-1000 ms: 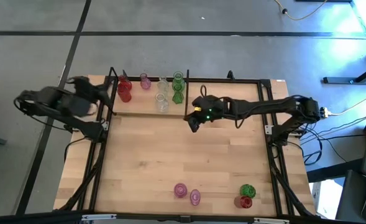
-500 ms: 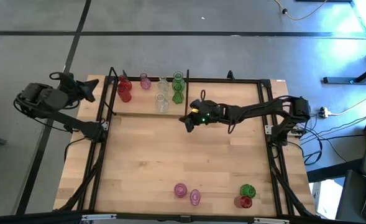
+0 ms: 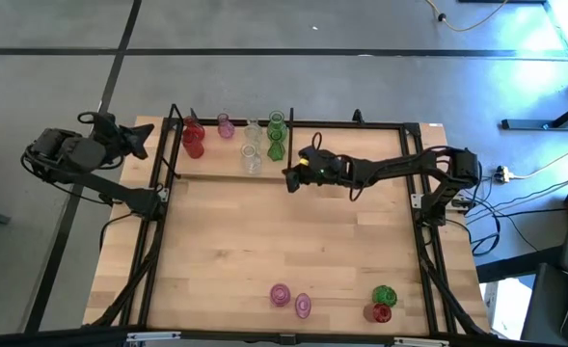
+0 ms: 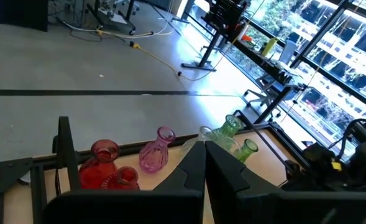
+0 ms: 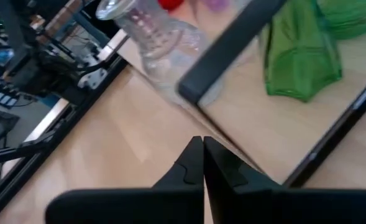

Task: Sort vases onto shelf
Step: Adjust the shelf, then put the red vase on the shelf aligned with the other red vases

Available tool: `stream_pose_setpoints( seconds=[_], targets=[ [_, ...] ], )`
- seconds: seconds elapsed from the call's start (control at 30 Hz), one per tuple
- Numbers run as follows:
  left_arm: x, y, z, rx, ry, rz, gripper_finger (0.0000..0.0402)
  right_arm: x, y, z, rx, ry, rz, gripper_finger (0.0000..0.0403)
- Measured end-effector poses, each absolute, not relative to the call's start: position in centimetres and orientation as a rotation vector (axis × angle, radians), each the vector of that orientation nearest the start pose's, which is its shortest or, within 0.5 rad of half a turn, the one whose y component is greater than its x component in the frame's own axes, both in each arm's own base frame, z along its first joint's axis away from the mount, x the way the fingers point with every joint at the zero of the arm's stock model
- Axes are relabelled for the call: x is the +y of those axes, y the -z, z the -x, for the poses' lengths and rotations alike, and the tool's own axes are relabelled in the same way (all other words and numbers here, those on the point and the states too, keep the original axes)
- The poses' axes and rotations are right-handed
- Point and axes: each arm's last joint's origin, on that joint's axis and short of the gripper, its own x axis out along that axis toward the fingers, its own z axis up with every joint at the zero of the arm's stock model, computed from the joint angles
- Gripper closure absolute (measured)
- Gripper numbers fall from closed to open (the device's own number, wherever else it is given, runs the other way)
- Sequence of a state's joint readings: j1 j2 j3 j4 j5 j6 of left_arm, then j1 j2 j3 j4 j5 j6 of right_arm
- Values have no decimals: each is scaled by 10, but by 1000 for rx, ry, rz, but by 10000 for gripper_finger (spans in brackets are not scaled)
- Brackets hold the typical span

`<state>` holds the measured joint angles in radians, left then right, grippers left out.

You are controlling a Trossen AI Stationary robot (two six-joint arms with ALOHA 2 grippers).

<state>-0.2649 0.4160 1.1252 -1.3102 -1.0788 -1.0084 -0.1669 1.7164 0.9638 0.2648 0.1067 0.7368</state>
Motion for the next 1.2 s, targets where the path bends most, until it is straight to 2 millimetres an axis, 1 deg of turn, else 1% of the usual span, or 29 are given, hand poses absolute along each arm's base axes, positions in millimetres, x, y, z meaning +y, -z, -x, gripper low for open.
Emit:
stream_pose_setpoints(
  seconds=[0.63, 0.77, 0.87, 0.93, 1.03, 1.1, 1.2],
  targets=[
    [26, -369, 0, 57, -913, 561, 401, -69, -193, -355, 378, 504, -711, 403],
    [26, -369, 0, 59, -909, 566, 401, -69, -193, -355, 381, 493, -715, 403],
    [26, -369, 0, 72, -892, 574, 401, -65, -196, -355, 392, 443, -726, 403],
    [26, -369, -1, 74, -890, 574, 401, -57, -205, -354, 377, 403, -722, 403],
    [25, -368, -1, 77, -887, 575, 401, -38, -230, -347, 337, 339, -673, 401],
    [25, -368, 0, 81, -887, 570, 401, -24, -248, -338, 315, 323, -628, 400],
    [25, -368, 0, 93, -885, 548, 401, -5, -270, -315, 339, 328, -592, 400]
  ],
)
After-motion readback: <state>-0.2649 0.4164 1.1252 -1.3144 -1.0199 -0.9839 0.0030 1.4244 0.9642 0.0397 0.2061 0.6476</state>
